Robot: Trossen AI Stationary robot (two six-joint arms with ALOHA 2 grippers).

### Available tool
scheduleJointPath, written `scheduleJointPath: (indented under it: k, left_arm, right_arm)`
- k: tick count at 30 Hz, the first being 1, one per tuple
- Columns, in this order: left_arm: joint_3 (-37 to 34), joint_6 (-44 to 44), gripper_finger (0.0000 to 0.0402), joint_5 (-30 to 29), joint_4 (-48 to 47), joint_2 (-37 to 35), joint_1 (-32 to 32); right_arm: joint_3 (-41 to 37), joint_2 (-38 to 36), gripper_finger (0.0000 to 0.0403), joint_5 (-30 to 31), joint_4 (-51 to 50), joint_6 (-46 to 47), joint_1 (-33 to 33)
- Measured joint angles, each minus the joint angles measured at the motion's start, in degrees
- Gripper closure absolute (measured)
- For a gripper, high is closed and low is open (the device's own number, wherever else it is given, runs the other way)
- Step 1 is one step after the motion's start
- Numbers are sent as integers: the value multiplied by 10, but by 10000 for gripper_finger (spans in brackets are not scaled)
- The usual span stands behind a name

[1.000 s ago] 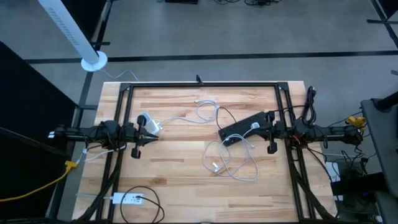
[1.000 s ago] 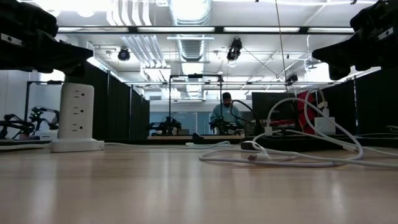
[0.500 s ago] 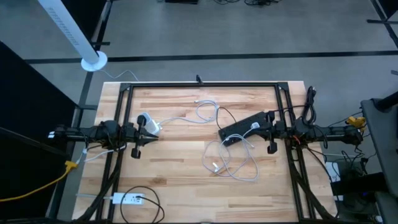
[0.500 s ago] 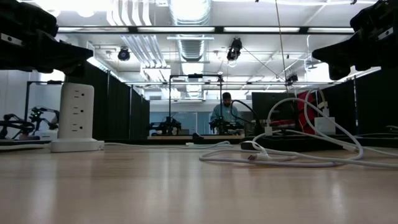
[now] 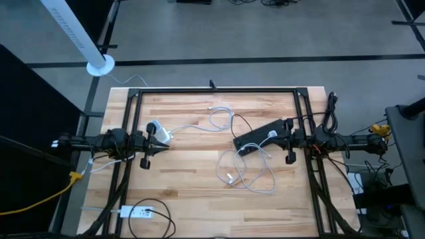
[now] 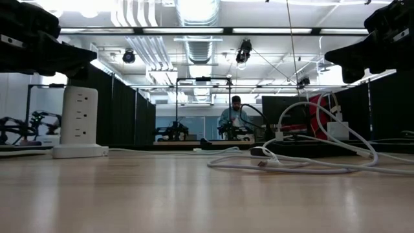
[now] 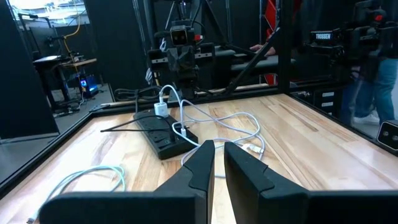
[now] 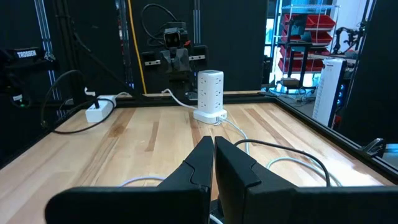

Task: Insert USB
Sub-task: Return to Home Position

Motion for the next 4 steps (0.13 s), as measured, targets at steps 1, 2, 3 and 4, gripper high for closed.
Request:
scheduleJointPath:
  k: [1,2,3,4]
  left_arm:
    - [0,0,379,0,0,0,0]
    - [0,0,379,0,0,0,0]
    - [0,0,379,0,0,0,0]
    - [0,0,379,0,0,0,0]
  right_arm:
    - [0,0,403,0,0,0,0]
    - [0,0,403,0,0,0,0]
    - [0,0,403,0,0,0,0]
    - [0,0,403,0,0,0,0]
